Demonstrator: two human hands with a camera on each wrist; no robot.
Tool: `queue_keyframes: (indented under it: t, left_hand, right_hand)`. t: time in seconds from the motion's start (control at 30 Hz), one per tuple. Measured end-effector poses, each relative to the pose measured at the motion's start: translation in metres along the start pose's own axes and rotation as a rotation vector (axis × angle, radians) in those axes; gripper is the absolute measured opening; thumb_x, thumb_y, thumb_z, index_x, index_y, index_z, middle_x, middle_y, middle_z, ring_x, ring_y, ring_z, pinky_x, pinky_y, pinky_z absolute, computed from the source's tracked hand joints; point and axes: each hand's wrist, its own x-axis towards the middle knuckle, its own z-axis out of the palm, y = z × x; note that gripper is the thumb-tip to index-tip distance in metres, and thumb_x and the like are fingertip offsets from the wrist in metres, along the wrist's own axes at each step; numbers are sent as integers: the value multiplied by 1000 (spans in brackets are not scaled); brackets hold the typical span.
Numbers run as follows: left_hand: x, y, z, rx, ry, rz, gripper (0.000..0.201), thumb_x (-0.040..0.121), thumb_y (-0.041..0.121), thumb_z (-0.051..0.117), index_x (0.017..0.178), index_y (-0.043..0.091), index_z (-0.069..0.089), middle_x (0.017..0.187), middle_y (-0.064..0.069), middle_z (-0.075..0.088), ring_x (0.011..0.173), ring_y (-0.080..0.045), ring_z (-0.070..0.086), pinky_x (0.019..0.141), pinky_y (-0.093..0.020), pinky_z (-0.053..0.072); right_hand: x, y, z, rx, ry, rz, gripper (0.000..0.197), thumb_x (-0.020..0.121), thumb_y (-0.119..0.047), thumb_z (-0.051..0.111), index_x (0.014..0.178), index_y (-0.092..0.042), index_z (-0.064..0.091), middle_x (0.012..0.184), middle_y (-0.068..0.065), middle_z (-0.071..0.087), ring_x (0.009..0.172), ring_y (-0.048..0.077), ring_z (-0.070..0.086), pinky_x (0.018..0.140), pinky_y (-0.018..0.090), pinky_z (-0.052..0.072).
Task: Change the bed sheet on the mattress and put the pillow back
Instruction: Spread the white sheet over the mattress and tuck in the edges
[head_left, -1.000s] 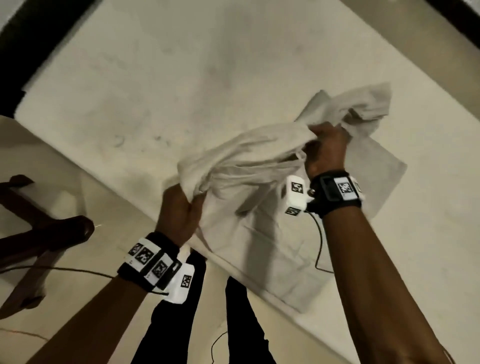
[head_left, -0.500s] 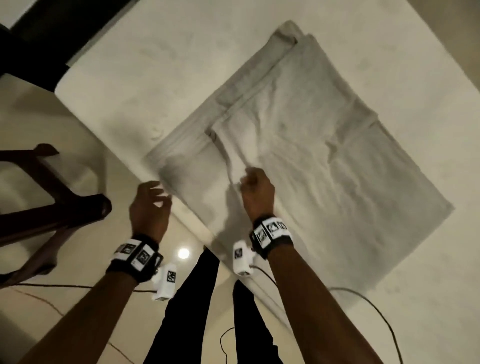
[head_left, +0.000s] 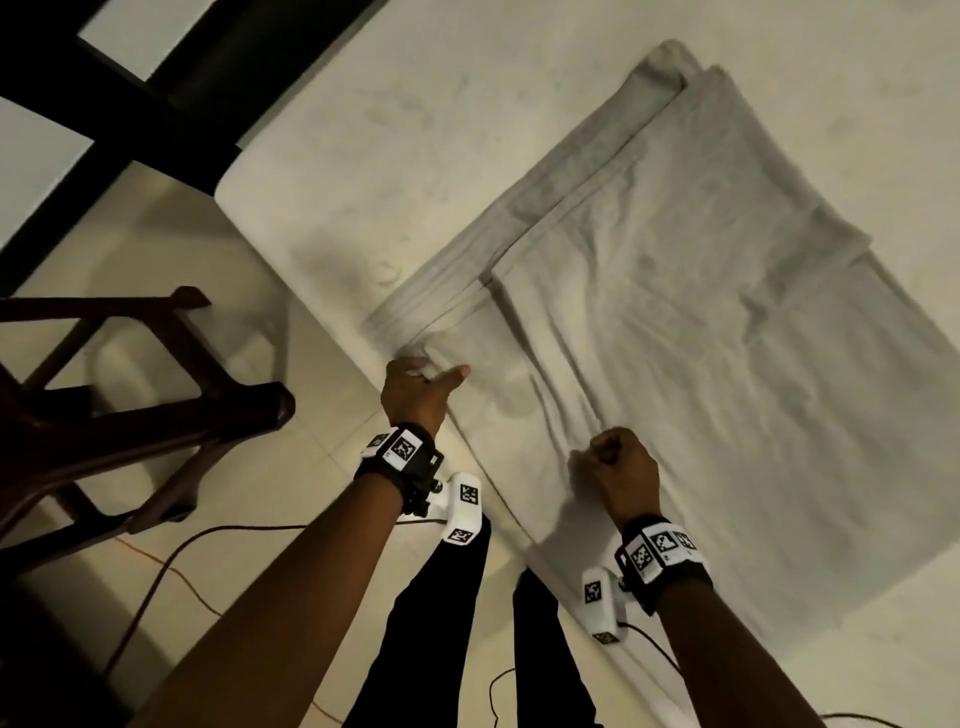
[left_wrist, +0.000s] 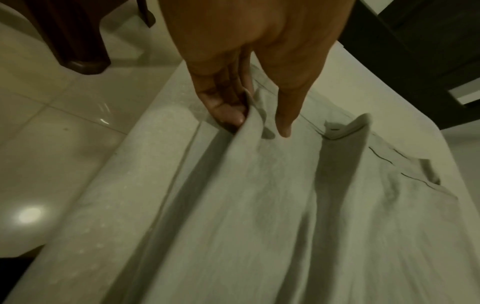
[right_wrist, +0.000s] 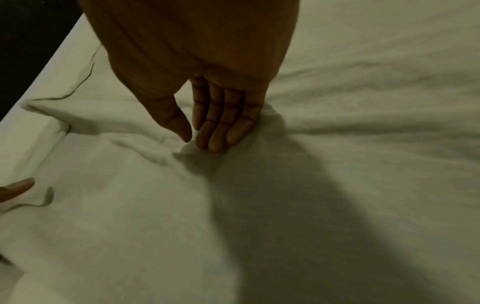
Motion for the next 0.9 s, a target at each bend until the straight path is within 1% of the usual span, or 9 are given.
queue_keyframes:
  t: [0.07,0.13,0.23,0.33,0.43,0.57,0.7,0.8,0.9]
  left_hand:
    - [-7,11,4,28,-127,-5,53,63,24,96,104,10,66,96,-6,69,60,-15,62,51,-29,55]
    - [-13,16,8,0,-329,26,30,73,5,88,98,6,70,81,-5,69,48,-10,50,43,-20,38]
    - [-25,12,11,51,-496,167,19,77,-9,77,87,7,72,65,11,68,55,-3,56,54,-15,42]
    - [-30,4,11,73,-530,255,19,70,3,75,70,21,71,77,-4,71,76,-25,66,78,-31,50]
    - [-32,5,5,-39,-517,159,11,63,11,61,62,21,66,73,-3,60,77,-18,56,78,-29,43]
    - [-32,8,0,-342,-537,-87,28,66,8,63,91,18,70,91,-2,72,88,-21,65,80,-36,52]
    - [-21,19,-5,-472,-394,-103,55,78,2,79,128,13,59,113,-5,75,95,-20,72,78,-39,51]
    - [0,28,-20,-474,-239,-57,69,75,-21,69,135,9,53,101,-6,74,77,-8,73,59,-23,55]
    - [18,30,-39,-334,-213,60,64,74,-22,66,129,10,62,78,3,61,58,-2,58,52,-16,44]
  right_hand:
    - [9,-7,1,51,9,22,16,81,-17,79,89,-18,65,79,-2,70,75,16,66,69,33,52]
    - [13,-17,5,156,14,37,11,83,-18,75,90,-18,66,83,3,73,80,26,69,75,38,57]
    - [20,-40,10,244,47,-5,12,88,-25,71,97,-20,66,91,1,73,87,23,70,81,39,57]
    - [32,-73,7,274,94,-65,23,89,-33,73,107,-22,64,92,-8,71,83,3,67,79,26,55]
    - [50,-107,3,288,63,-105,34,87,-40,76,113,-22,62,96,-7,70,85,1,66,78,19,53]
    - [76,-140,17,267,-27,-66,58,77,-58,77,119,-23,57,98,-5,70,91,9,68,84,30,55]
    - [91,-163,45,61,-157,-132,73,72,-55,82,127,-19,50,111,1,65,99,17,64,81,34,53]
    - [97,-164,61,-76,-191,-183,81,70,-54,85,132,-17,48,123,2,56,109,17,59,83,31,50]
    - [97,-165,67,-99,-134,-180,78,71,-53,84,130,-16,48,121,2,56,104,17,59,87,38,53]
